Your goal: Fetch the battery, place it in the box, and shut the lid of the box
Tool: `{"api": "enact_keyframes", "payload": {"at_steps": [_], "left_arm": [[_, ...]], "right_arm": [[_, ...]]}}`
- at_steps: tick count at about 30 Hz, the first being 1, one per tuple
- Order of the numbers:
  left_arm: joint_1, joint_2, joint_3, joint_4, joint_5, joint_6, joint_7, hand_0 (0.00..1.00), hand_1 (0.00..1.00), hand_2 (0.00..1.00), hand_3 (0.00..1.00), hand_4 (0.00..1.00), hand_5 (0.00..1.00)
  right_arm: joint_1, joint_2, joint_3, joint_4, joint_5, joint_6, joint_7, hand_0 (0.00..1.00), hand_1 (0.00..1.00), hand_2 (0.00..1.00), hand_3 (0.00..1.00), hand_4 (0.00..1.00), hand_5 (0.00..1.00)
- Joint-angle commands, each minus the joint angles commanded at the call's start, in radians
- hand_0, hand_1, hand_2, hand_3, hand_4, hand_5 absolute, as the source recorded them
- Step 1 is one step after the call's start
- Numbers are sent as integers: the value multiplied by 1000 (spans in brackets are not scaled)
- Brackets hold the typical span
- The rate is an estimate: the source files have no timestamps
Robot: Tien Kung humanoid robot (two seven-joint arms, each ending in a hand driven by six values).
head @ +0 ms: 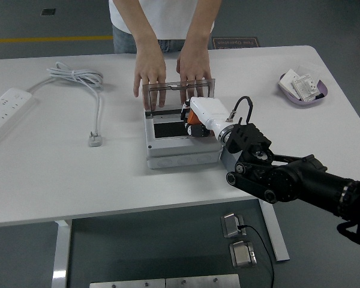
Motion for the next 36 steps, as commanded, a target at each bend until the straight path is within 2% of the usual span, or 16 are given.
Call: {"api": "enact_keyframes", "payload": {"at_steps": [5,6,11,23,24,29,30,35,36], "left_arm": [[-4,-2,2,0,-3,0,-1,571,639,594,599,626,144],[-5,-2,3,0,-4,0,-1,571,639,594,599,623,149],[-9,-4,6,1,-7,0,-3,571,639,594,599,623,149],[-12,-5,14,2,-14,0,-7,571,638,594,599,623,152],[-13,-5,14,2,-14,0,-7,570,638,593,598,624,156],[-14,-5,13,2,-13,0,-8,570,638,593,598,624,156],[-14,-5,14,2,-14,0,-8,570,638,593,599,624,155],[-16,-6,13,2,-13,0,-7,570,638,593,599,624,155],[-17,-7,13,2,-13,0,-7,570,638,593,599,624,155]], "right_arm": [[8,14,-14,-5,18,-4,22,138,251,258,263,2,2],[9,16,-17,-5,25,-5,32,166,228,230,265,2,2],[17,22,-32,-8,61,-4,91,166,228,230,265,2,2],[23,23,-50,-26,92,33,169,163,232,233,258,2,2],[24,23,-51,-27,91,34,173,210,275,319,416,182,53],[24,25,-54,-29,81,27,193,210,275,319,416,182,53],[25,25,-53,-28,80,25,198,279,350,441,606,366,183],[28,25,-54,-29,78,10,222,279,350,441,606,366,183],[28,25,-54,-29,78,7,226,584,632,636,819,807,399]]}}
